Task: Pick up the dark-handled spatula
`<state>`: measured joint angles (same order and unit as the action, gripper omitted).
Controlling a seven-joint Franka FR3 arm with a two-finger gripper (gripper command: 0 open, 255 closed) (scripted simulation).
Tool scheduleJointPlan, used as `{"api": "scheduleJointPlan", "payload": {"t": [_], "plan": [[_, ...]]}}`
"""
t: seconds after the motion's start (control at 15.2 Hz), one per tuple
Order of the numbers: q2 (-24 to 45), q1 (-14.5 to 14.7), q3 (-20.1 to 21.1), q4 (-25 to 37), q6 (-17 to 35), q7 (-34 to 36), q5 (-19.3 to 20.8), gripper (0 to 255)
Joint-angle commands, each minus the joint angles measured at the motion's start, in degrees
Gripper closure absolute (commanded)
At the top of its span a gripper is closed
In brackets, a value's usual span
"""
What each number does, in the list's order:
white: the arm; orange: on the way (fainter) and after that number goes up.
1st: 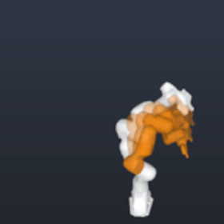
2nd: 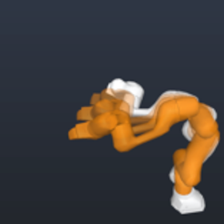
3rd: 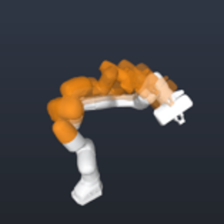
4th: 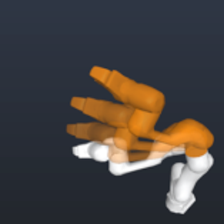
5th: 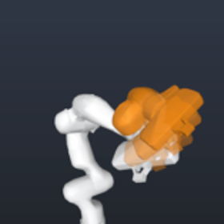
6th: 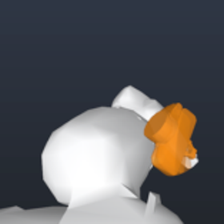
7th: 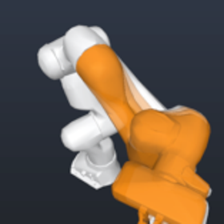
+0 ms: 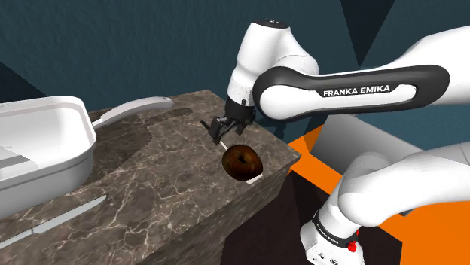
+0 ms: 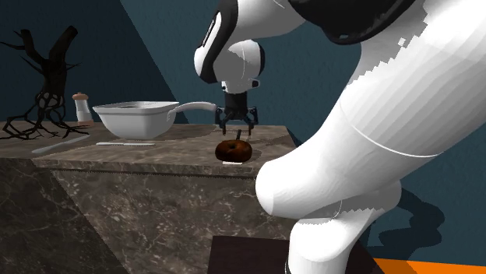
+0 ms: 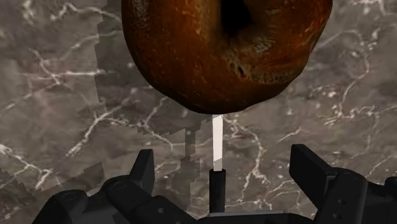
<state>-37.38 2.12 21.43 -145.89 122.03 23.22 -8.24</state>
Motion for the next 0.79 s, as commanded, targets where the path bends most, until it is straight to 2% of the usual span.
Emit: {"api": "scheduleJointPlan", "payload": {"t": [0.0, 0.33, 0.4, 0.73], "plan": [[0.4, 0.07, 0.5, -1.28, 1.87, 0.38, -0.21, 0], [1.24, 0.13, 1.11, -3.48, 4.9, 0.62, -0.45, 0], [1.32, 0.07, 1.06, -3.42, 4.91, 0.56, -0.41, 255], [1.31, 0.09, 1.1, -3.39, 4.87, 0.61, -0.42, 255]]}}
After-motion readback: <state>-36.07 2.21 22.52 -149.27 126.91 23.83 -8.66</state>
